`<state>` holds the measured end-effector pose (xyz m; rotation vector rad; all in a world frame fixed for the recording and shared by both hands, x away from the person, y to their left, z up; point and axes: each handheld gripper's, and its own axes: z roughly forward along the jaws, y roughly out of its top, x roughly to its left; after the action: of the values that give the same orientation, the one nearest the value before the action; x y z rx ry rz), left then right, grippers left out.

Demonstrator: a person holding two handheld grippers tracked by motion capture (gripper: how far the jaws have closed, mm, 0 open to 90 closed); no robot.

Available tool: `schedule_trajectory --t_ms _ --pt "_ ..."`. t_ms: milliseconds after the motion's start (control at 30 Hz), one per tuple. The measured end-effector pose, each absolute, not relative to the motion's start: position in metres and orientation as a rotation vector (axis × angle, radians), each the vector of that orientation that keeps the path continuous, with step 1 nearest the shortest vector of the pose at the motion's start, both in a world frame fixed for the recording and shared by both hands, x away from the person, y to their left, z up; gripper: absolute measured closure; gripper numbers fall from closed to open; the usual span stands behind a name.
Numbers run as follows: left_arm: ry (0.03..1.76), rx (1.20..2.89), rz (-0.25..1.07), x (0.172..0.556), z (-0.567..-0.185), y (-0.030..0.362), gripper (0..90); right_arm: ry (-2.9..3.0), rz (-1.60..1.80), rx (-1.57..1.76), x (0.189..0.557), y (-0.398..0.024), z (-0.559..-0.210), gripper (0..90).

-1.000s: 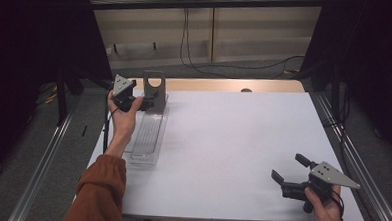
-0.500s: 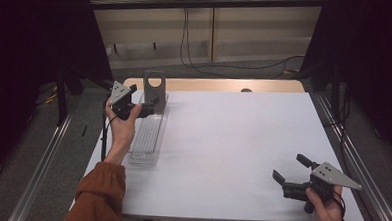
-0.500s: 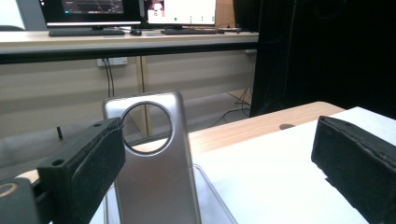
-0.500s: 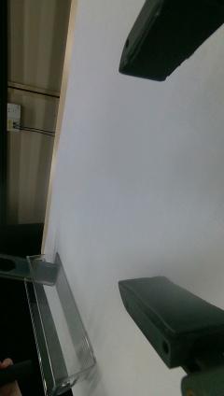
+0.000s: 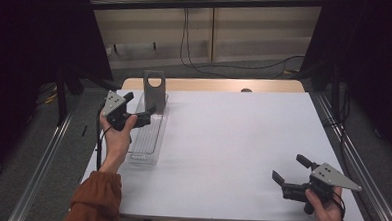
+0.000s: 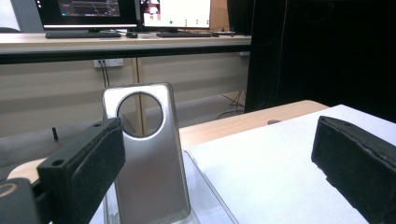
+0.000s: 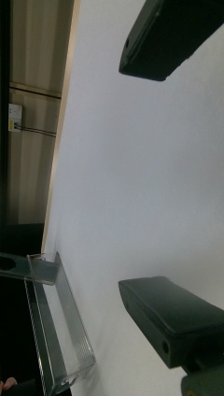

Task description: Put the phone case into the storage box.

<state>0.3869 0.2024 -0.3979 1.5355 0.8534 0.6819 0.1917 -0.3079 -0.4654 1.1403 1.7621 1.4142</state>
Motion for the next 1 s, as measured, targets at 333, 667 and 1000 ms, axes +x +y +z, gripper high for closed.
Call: schedule_trajectory --t_ms 333,667,1000 --pt "0.820 1.479 0.666 0.360 -0.394 0.209 3.1 1.761 1.412 1.139 0.192 -0.306 -0.465 0.0" --pt "0.791 1.496 0.683 0.336 -0.397 0.213 3.0 1.759 1.412 1.143 0.192 -0.306 -0.465 0.0" --pt "0.817 1.503 0.665 0.317 -0.413 0.226 2.2 1.758 1.413 1.138 0.191 -0.307 -0.464 0.0"
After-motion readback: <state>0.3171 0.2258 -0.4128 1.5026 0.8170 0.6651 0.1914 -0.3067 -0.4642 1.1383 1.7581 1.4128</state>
